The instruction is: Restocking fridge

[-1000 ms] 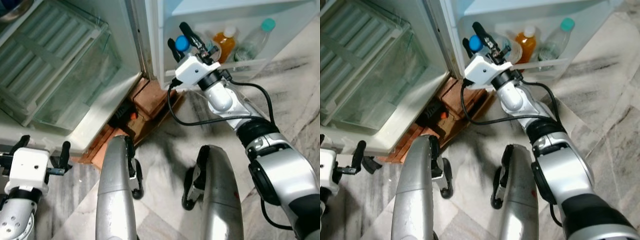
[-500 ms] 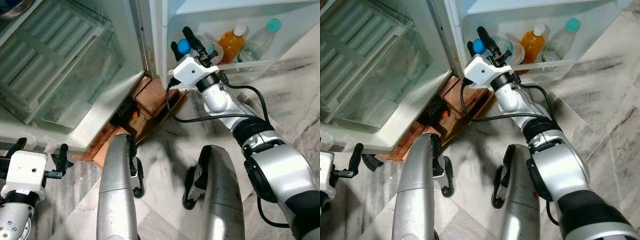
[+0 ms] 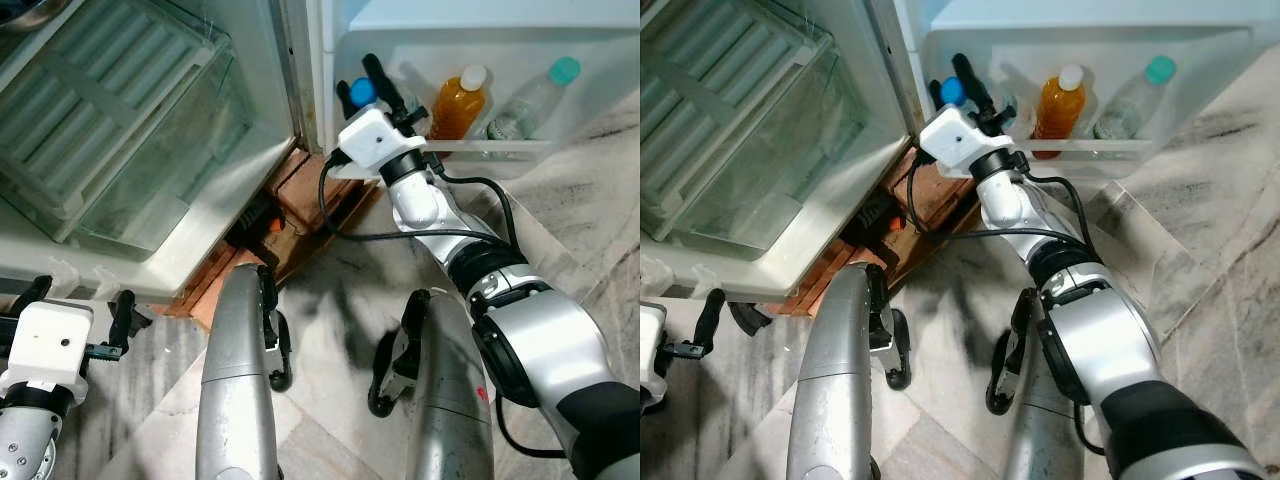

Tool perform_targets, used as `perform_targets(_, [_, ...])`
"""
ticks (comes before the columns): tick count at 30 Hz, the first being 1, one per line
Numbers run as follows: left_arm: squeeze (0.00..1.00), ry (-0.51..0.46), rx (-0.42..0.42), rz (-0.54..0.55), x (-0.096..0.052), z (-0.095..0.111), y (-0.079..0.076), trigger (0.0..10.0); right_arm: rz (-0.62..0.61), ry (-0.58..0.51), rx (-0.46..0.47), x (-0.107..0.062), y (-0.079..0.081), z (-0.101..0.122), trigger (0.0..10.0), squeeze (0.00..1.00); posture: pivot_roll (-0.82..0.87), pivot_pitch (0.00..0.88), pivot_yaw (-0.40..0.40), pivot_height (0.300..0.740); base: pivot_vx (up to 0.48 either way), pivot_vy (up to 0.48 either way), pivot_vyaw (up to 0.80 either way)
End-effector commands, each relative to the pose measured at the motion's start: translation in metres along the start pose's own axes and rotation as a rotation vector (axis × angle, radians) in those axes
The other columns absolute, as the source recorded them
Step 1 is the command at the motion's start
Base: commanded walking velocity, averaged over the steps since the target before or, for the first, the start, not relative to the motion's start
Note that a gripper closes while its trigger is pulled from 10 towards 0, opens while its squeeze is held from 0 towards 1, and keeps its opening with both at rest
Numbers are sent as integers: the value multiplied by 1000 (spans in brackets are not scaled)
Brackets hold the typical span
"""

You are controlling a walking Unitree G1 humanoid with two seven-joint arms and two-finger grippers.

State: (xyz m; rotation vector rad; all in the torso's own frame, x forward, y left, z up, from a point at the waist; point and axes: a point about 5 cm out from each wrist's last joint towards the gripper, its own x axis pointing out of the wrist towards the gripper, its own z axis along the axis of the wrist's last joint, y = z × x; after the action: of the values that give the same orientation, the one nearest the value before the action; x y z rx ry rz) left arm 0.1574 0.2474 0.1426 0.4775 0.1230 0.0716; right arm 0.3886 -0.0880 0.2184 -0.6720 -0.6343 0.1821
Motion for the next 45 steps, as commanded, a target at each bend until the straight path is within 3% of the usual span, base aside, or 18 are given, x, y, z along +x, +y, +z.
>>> perform_targets(1, [0,42,19,4,-6,-5,4,10000,-6,120,56,-14,5,-18,10000,0,351,481,87,567,0,0,0])
perform_targets(9, [0,43,15,-9,-1,-7,1,10000,-120,329,142,-39,-17,-55,10000,0,335,472,84,567,0,0,0])
perform_targets(21, [0,31,14,-17,8,-8,-2,10000,-292,516,319,-54,-38,-79,10000,0,326,449,82,567,0,0,0])
perform_targets(22, [0,26,15,-16,9,-8,-2,10000,-304,522,332,-55,-38,-80,10000,675,324,444,82,567,0,0,0])
perform_targets(23, [0,23,16,-16,10,-7,-3,10000,-312,527,340,-55,-39,-81,10000,675,324,442,82,567,0,0,0])
perform_targets(24, [0,19,16,-16,12,-7,-3,10000,-325,533,351,-55,-40,-81,10000,1000,322,435,80,567,0,0,0])
perform_targets(31, [0,4,-26,-46,27,-9,-7,10000,-341,498,423,-41,-48,-73,10000,1000,302,396,68,567,0,0,0])
perform_targets(40, [0,-43,-72,-59,53,-6,-15,10000,-290,371,421,-11,-64,-50,10000,1000,260,325,46,567,0,0,0])
perform_targets(45, [0,-60,-97,-42,63,-6,-19,10000,-222,342,448,-1,-65,-43,10000,1000,232,279,37,567,0,0,0])
